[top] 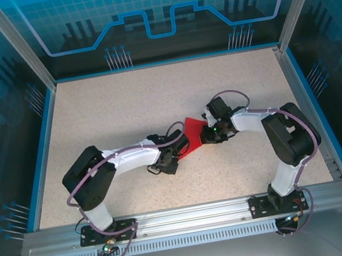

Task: Fold a paper plane with a square sheet of paper (pick it up from the middle)
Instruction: Third fold the triangle at the center of the table.

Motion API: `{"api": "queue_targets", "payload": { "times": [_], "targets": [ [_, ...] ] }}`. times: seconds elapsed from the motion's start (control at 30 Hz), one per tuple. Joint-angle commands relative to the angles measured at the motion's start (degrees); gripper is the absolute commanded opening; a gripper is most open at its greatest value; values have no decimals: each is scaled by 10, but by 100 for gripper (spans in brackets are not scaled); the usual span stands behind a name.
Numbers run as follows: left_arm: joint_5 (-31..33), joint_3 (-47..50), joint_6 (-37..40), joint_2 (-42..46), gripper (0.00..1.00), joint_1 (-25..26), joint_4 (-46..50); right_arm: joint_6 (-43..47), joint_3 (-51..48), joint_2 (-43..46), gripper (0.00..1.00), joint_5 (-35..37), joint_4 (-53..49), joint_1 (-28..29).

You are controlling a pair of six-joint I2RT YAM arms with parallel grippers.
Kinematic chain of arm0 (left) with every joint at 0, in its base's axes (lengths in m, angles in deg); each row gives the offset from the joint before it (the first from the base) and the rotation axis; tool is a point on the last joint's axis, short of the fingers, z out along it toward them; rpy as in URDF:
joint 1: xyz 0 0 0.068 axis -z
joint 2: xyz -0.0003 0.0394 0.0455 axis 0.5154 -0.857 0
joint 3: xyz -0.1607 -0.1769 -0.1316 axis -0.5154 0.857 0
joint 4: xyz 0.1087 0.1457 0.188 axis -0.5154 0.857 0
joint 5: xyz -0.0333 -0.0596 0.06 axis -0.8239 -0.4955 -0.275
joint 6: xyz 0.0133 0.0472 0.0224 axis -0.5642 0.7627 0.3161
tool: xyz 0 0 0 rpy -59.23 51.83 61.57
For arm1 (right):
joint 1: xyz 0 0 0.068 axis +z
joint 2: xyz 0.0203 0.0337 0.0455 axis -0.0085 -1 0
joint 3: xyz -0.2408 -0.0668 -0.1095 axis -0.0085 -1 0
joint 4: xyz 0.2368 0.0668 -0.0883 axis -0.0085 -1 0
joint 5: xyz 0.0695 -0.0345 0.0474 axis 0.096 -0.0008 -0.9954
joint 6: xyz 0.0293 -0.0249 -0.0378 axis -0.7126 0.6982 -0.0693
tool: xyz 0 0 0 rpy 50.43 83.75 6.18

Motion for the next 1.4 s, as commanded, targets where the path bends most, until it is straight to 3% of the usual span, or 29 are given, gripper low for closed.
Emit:
{"api": "queue_targets", "payload": {
  "times": [0.0,0.23,0.57,0.87,1.37],
  "targets": [
    [-12,-25,-9,37,22,-1,52,16,-17,-28,11,82,-47,1],
    [-143,-83,33,38,23,-23,-32,17,-15,-10,13,53,-43,-1],
    [-235,-111,76,-38,22,-77,-117,12,-10,11,16,5,-34,-8],
    [-258,-126,95,-88,19,-112,-135,0,2,44,20,-28,-23,-22],
    [-250,-107,96,-103,19,-120,-153,-64,-65,98,39,-82,-2,-58]
  ]
}}
